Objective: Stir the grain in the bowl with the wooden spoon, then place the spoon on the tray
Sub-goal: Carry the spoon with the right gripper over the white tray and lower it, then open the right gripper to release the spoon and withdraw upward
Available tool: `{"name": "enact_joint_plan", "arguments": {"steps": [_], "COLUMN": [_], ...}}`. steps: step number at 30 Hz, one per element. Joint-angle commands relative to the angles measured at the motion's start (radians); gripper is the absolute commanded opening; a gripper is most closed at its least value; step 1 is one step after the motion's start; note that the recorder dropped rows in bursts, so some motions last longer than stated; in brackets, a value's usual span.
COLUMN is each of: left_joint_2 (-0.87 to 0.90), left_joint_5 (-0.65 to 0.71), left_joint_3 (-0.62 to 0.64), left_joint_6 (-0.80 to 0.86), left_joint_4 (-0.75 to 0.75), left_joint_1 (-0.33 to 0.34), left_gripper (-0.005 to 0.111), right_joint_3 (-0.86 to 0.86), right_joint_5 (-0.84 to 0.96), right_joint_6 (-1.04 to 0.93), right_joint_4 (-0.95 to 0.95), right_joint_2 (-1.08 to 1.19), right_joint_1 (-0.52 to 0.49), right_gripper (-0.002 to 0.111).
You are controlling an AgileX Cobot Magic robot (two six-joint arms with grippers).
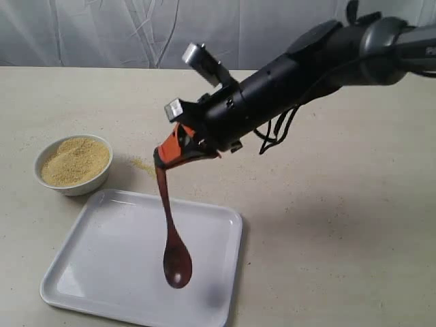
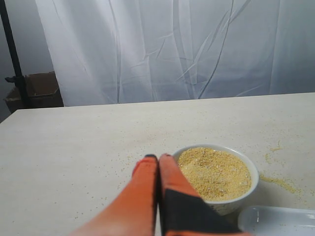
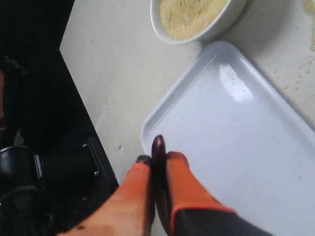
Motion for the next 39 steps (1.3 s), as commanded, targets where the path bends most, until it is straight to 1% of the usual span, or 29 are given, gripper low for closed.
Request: {"name": "enact_joint_plan", "arguments": {"steps": [1,5,11,13,15,19,21,26,29,33,39], "left_joint_2": [-0.005,-0.005,-0.005,-0.005,-0.005,-0.005,-0.005,-0.005,-0.005,-0.005,-0.005], "left_joint_5": [-0.011,-0.011,-0.011,-0.011,-0.011,-0.011,-0.011,-0.011,-0.011,-0.011,-0.011], "left_joint_3": [0.004,0.004,0.004,0.004,0.004,0.004,0.004,0.004,0.004,0.004,0.004], "left_joint_6": [-0.002,-0.002,-0.002,-0.002,-0.002,-0.002,-0.002,-0.002,-0.002,-0.002,-0.002], "left_joint_4": [0.001,0.001,0.001,0.001,0.001,0.001,0.001,0.001,0.001,0.001,0.001], "left_joint_1": [-0.001,-0.001,-0.001,-0.001,-0.001,-0.001,-0.001,-0.001,-0.001,-0.001,-0.001], "left_gripper": [0.000,0.000,0.000,0.000,0.000,0.000,0.000,0.000,0.000,0.000,0.000], "right_joint_3": [0.002,0.002,0.002,0.002,0.002,0.002,0.002,0.002,-0.002,-0.071,-0.158], "right_joint_5": [0.008,0.011,-0.008,-0.028,-0.046,-0.068,-0.083,-0.115,-0.137,-0.144,-0.140], "right_joint_6": [-0.028,-0.063,-0.068,-0.068,-0.068,-0.068,-0.068,-0.041,-0.002,0.163,0.302], "right_joint_4": [0.085,0.172,0.182,0.180,0.180,0.180,0.180,0.164,0.102,-0.124,-0.340], "right_joint_2": [0.093,0.158,0.206,0.212,0.216,0.218,0.218,0.218,0.214,0.212,0.212], "right_joint_1": [0.018,0.018,0.022,0.025,0.025,0.025,0.025,0.025,0.025,0.034,0.087], "right_gripper": [-0.001,-0.001,-0.001,0.003,0.013,0.039,0.046,0.046,0.046,0.046,0.046]}}
